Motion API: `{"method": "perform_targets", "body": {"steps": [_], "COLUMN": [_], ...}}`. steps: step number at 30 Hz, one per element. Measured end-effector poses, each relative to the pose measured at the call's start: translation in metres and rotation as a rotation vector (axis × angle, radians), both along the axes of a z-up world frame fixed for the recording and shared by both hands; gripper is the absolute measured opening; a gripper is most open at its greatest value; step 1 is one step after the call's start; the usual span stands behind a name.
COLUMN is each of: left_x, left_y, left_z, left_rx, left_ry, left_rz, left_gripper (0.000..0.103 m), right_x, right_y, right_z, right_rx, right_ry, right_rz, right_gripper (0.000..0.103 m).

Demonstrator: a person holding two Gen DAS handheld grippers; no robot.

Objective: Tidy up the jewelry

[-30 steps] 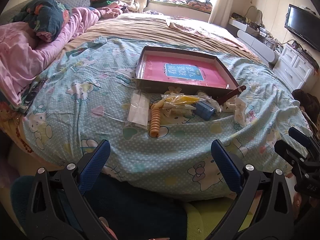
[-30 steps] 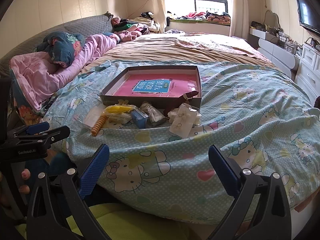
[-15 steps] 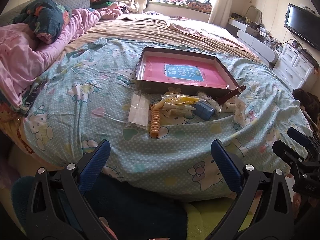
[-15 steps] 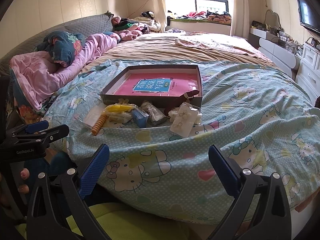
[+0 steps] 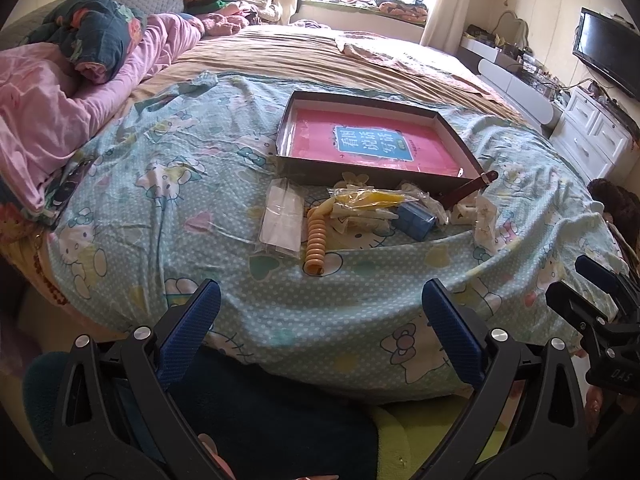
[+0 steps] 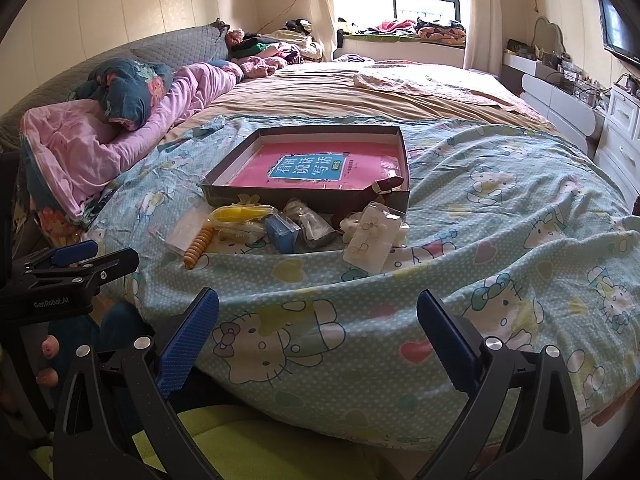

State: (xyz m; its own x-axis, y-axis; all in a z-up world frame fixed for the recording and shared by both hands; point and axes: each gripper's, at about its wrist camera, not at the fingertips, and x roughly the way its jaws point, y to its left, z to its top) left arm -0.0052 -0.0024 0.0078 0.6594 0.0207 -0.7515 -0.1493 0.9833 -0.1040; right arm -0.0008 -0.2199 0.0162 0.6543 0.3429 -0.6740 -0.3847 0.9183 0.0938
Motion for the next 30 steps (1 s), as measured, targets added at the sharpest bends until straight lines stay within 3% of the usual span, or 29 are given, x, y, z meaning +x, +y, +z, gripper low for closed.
{"method": "perform_targets", "body": {"steps": [30], "left_x": [0.029], "left_y": [0.062], "left_z": [-0.032], "left_rx": [-0.054], "left_ry": [0.073], "left_rz": [0.148], "left_gripper": [0.094], "right_x": [0.068], "right_y": [0.003], "right_z": [-0.004], "right_rx": [0.031], "right_ry": [0.004], "right_rz": [0.008], "right_gripper": [0.099]}}
